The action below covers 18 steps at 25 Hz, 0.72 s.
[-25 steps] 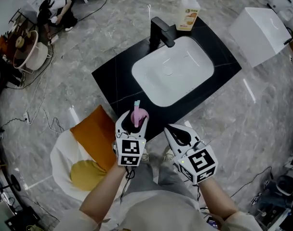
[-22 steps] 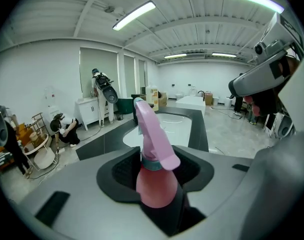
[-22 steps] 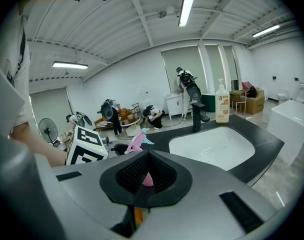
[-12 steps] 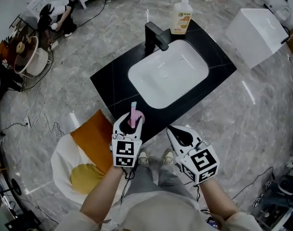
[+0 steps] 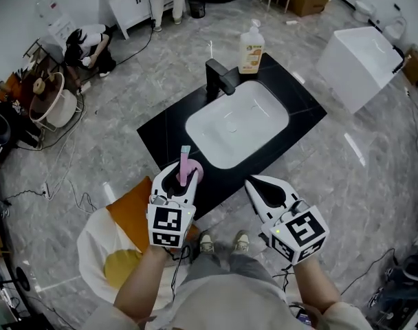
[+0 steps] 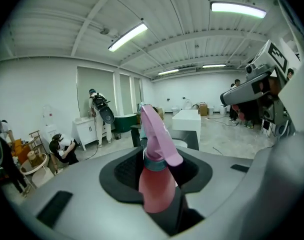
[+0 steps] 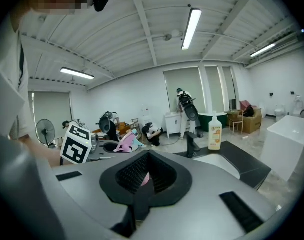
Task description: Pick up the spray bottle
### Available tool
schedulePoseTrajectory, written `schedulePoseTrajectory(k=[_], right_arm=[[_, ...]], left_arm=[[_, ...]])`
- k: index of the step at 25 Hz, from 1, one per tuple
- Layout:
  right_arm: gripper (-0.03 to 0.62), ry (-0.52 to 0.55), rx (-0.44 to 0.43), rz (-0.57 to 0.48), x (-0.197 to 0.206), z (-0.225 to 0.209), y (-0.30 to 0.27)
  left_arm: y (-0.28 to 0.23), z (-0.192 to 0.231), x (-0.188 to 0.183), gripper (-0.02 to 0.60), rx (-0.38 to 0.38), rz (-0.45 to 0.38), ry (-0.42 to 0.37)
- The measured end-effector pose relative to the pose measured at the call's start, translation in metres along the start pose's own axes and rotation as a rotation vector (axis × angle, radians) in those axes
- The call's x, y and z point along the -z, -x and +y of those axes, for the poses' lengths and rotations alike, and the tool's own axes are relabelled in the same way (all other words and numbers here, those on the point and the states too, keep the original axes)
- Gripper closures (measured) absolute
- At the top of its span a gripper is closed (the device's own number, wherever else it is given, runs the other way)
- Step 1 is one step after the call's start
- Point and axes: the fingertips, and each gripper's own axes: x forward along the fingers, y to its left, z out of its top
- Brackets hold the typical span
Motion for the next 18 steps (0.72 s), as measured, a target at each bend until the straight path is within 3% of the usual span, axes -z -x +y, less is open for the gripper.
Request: schedulePoseTrajectory(k=[5,9,13,18], right_arm=[[0.565,-0.008,-0.025,-0.12,-0.056,0.013,0.029],[0.565,0.057,-0.007,-0.211,-0.097,0.024,0.056],[0.565,0.148,0.023,-0.254,-0.117,0.035,0.079],[0.565,0.188,0.023,-0.272,-0.121,0.047,0.1]], left_arm=[[0.026,0.007,-0.055,0.42,-0.006,-0.072,-0.047],[0.05,0.007,-0.093,0.421,-0.008,-0.127,-0.09],[0.076,0.002,-0.123,0.423,-0.012,-0.178,-0.117],[0.109,-0.009,-0.145,0.425,-0.011,-0.232,-0.107]])
